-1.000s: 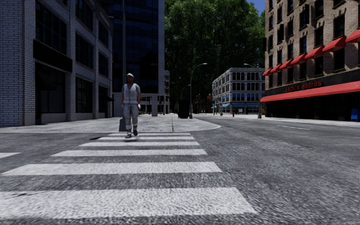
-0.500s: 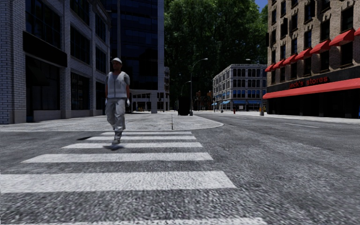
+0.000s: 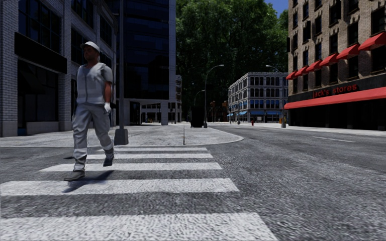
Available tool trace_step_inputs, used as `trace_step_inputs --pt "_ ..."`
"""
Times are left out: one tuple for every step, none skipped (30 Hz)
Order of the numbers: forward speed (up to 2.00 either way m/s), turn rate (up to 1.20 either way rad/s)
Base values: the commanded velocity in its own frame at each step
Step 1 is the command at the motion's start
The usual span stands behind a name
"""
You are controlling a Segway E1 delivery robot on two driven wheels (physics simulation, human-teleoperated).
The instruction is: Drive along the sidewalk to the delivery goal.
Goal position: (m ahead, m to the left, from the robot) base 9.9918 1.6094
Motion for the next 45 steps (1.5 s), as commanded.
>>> trace_step_inputs --pt "1.28 0.00" --pt "1.28 0.00" --pt "1.31 0.00" --pt "1.31 0.00" --pt "1.33 0.00" --pt "1.33 0.00" --pt "1.33 0.09" --pt "1.33 0.09" --pt "1.33 0.13" --pt "1.33 0.13" --pt "1.33 0.14" --pt "1.33 0.14" --pt "1.33 0.14" --pt "1.33 0.14" --pt "1.33 0.14" --pt "1.33 0.14" --pt "1.33 0.14" --pt "1.33 0.14" --pt "1.33 0.14" --pt "1.33 0.14" --pt "1.33 0.14" --pt "1.33 0.14" --pt "1.33 0.14" --pt "1.33 0.14" --pt "1.33 0.14" --pt "1.33 0.14" --pt "1.33 0.16" --pt "1.33 0.19" --pt "1.33 0.20" --pt "1.33 0.20" --pt "1.33 0.20" --pt "1.33 0.20" --pt "1.33 0.20" --pt "1.33 0.20" --pt "1.33 0.20" --pt "1.33 0.20" --pt "1.34 0.20" --pt "1.35 0.21" --pt "1.37 0.21" --pt "1.37 0.21" --pt "1.37 0.22" --pt "1.37 0.22" --pt "1.38 0.22" --pt "1.45 0.22" --pt "1.45 0.22"
